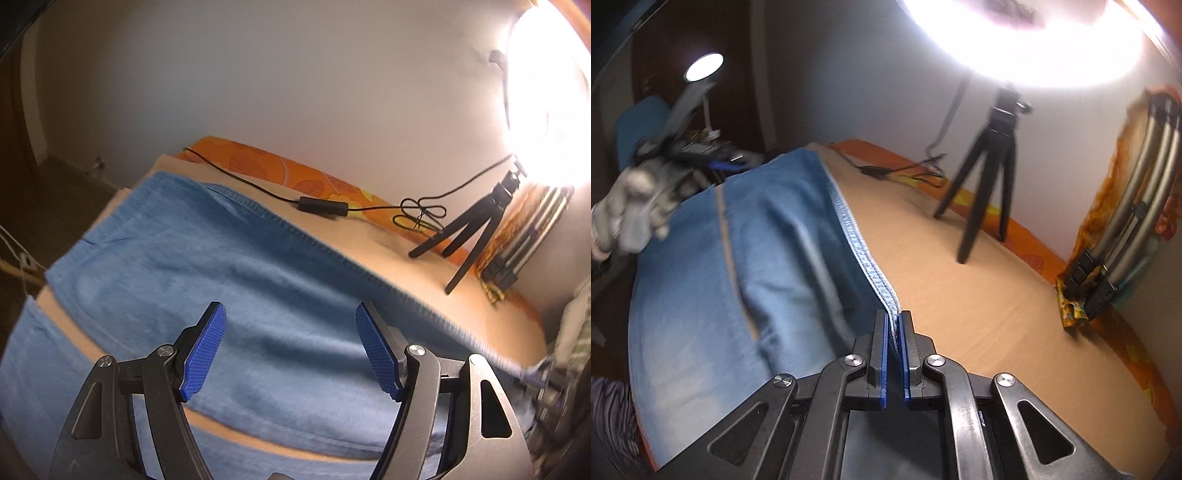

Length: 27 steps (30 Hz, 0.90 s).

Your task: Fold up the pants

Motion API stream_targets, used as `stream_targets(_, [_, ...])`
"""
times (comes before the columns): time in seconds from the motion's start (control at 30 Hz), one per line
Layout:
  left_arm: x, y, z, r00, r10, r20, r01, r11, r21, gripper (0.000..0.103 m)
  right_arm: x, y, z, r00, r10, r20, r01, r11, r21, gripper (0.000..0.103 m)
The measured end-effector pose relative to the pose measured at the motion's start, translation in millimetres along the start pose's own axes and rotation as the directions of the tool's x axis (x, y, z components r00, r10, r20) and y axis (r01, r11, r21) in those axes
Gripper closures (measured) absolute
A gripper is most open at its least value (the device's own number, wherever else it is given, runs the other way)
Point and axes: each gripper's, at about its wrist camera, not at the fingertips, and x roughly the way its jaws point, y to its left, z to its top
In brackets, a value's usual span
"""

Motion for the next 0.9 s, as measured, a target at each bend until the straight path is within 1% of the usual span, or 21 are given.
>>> stream_targets(0.07, [7.8, -2.8, 5.1, 1.000, -0.016, -0.011, 0.016, 0.999, -0.034, 0.030, 3.0, 15.1, 1.0, 1.000, 0.018, -0.007, -0.018, 1.000, -0.012, 0.100])
stream_targets(0.17, [23.7, -7.8, 14.0, 0.998, -0.053, -0.040, 0.050, 0.996, -0.077, 0.030, 1.0, 27.0, -4.1, 1.000, 0.011, -0.013, -0.011, 0.999, -0.049, 0.100])
stream_targets(0.27, [38.6, -12.5, 16.6, 0.995, -0.051, -0.087, 0.043, 0.995, -0.092, 0.030, -0.8, 35.9, -9.0, 1.000, 0.024, -0.014, -0.024, 0.998, -0.054, 0.100])
stream_targets(0.33, [52.1, -15.9, 18.6, 0.993, -0.019, -0.113, 0.008, 0.996, -0.094, 0.030, -3.2, 40.8, -13.2, 0.999, 0.033, -0.015, -0.034, 0.997, -0.065, 0.100])
stream_targets(0.47, [68.2, -14.8, 20.2, 0.991, 0.029, -0.129, -0.043, 0.994, -0.105, 0.030, -5.0, 51.5, -19.0, 0.999, 0.034, -0.017, -0.036, 0.995, -0.094, 0.100])
stream_targets(0.5, [73.3, -12.9, 20.7, 0.989, 0.059, -0.136, -0.073, 0.992, -0.107, 0.030, -5.9, 53.4, -20.1, 0.999, 0.034, -0.016, -0.036, 0.995, -0.098, 0.100])
stream_targets(0.57, [77.6, -5.5, 21.5, 0.988, 0.075, -0.138, -0.093, 0.987, -0.133, 0.030, -8.6, 55.4, -21.9, 0.999, 0.039, -0.015, -0.040, 0.994, -0.098, 0.100])
stream_targets(0.63, [79.3, 3.8, 22.6, 0.988, 0.085, -0.128, -0.106, 0.980, -0.167, 0.033, -11.5, 55.9, -22.6, 0.999, 0.037, -0.009, -0.037, 0.995, -0.098, 0.100])
stream_targets(0.67, [77.9, 9.1, 22.6, 0.989, 0.091, -0.117, -0.111, 0.977, -0.180, 0.037, -10.7, 54.0, -22.1, 0.999, 0.036, -0.007, -0.037, 0.995, -0.097, 0.100])
stream_targets(0.7, [78.0, 12.5, 22.8, 0.990, 0.090, -0.105, -0.109, 0.976, -0.191, 0.051, -11.8, 53.4, -22.1, 0.999, 0.036, -0.006, -0.036, 0.995, -0.096, 0.100])
stream_targets(0.73, [77.6, 15.9, 22.8, 0.992, 0.084, -0.094, -0.101, 0.975, -0.196, 0.071, -12.8, 52.3, -22.3, 0.999, 0.034, -0.006, -0.034, 0.995, -0.096, 0.100])
stream_targets(0.77, [77.2, 17.4, 22.8, 0.993, 0.084, -0.086, -0.099, 0.976, -0.194, 0.078, -13.7, 52.6, -22.2, 1.000, 0.030, -0.006, -0.030, 0.995, -0.096, 0.100])
stream_targets(0.8, [75.8, 19.1, 22.7, 0.994, 0.084, -0.070, -0.095, 0.978, -0.186, 0.088, -14.7, 52.1, -22.4, 1.000, 0.027, -0.006, -0.027, 0.995, -0.094, 0.100])
stream_targets(0.83, [75.3, 20.4, 23.4, 0.995, 0.078, -0.055, -0.087, 0.980, -0.179, 0.094, -15.9, 52.2, -22.5, 1.000, 0.025, -0.005, -0.025, 0.995, -0.092, 0.100])
stream_targets(0.87, [74.4, 22.0, 23.7, 0.997, 0.061, -0.045, -0.068, 0.981, -0.179, 0.094, -18.9, 54.3, -22.9, 1.000, 0.023, -0.005, -0.023, 0.995, -0.093, 0.100])
stream_targets(0.9, [73.6, 22.9, 23.5, 0.998, 0.049, -0.040, -0.055, 0.981, -0.185, 0.098, -20.2, 55.0, -22.4, 1.000, 0.022, -0.005, -0.022, 0.995, -0.096, 0.100])
